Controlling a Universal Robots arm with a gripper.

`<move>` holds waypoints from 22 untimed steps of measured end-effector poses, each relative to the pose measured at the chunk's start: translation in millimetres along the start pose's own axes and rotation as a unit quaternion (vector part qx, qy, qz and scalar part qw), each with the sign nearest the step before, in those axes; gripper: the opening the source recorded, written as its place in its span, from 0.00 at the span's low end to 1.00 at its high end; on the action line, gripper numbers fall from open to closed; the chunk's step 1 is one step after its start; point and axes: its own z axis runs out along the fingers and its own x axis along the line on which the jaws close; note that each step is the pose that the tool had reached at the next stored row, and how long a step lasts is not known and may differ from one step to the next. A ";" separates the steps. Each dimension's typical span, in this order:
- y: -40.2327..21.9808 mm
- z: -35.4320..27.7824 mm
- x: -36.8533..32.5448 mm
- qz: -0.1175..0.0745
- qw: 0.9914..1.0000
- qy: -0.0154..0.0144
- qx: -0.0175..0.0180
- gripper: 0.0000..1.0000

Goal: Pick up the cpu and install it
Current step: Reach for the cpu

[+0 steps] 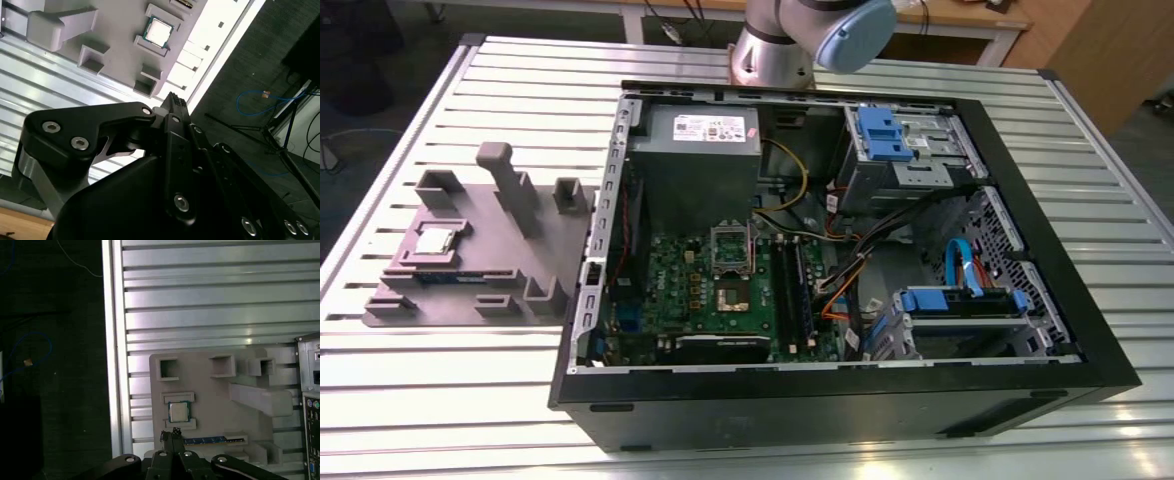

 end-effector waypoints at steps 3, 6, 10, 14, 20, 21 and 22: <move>-1.6 0.2 20.3 0.000 1.000 0.000 0.000 0.10; -1.8 0.2 23.2 0.000 1.000 0.000 0.000 0.10; -1.5 0.3 19.7 0.000 1.000 0.000 0.000 0.10; -1.3 0.5 17.7 0.000 1.000 0.000 0.000 0.10; -1.3 0.4 16.6 0.000 1.000 0.000 0.000 0.10; -1.3 0.4 16.6 0.000 1.000 0.000 0.000 0.10; -1.3 0.5 16.4 0.000 1.000 0.000 0.000 0.10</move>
